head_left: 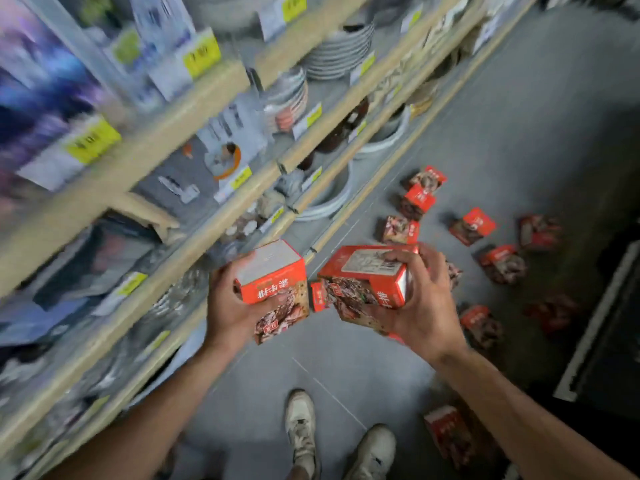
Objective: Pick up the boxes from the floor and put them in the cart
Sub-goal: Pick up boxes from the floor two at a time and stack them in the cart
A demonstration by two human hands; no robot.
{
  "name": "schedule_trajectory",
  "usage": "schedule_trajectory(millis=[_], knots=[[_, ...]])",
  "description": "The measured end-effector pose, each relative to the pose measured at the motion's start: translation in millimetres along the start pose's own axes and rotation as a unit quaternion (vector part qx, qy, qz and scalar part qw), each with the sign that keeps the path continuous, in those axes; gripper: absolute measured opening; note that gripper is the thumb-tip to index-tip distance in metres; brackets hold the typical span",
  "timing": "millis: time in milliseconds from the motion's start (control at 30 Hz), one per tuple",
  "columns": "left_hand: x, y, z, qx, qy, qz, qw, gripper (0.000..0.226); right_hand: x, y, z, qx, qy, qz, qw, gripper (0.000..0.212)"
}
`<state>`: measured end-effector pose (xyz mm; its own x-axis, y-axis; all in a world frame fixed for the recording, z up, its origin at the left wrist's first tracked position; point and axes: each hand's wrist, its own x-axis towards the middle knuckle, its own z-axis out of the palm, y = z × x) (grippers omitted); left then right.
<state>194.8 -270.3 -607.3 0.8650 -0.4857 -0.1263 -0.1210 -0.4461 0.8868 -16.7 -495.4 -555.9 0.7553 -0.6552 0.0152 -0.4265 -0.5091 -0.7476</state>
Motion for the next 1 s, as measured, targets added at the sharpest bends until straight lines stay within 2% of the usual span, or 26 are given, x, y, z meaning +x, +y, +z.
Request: schedule_trajectory(millis=[200, 467, 700, 1000], knots=[[-19.4, 157.7, -60.1, 0.005, 0.011, 0.103, 0.995, 0.084, 5.9, -112.7, -117.9, -0.031, 0.035, -0.02, 0.999, 0.085], [-41.7, 259.8, -122.2, -0.062, 0.044, 0.165, 0.983, 0.083, -8.0, -215.2, -192.1, -0.045, 0.093, -0.05, 0.993, 0.084], [-68.2, 300.0, -161.4, -0.078, 0.088, 0.2, 0.973, 0.085, -13.8, -262.6, -204.3, -0.019, 0.113, -0.111, 0.987, 0.084], [-164.6, 314.0, -216.7, -0.016, 0.273, 0.177, 0.946, 0.082, -3.9, -302.4, -189.4, 0.078, 0.011, -0.261, 0.962, 0.085]])
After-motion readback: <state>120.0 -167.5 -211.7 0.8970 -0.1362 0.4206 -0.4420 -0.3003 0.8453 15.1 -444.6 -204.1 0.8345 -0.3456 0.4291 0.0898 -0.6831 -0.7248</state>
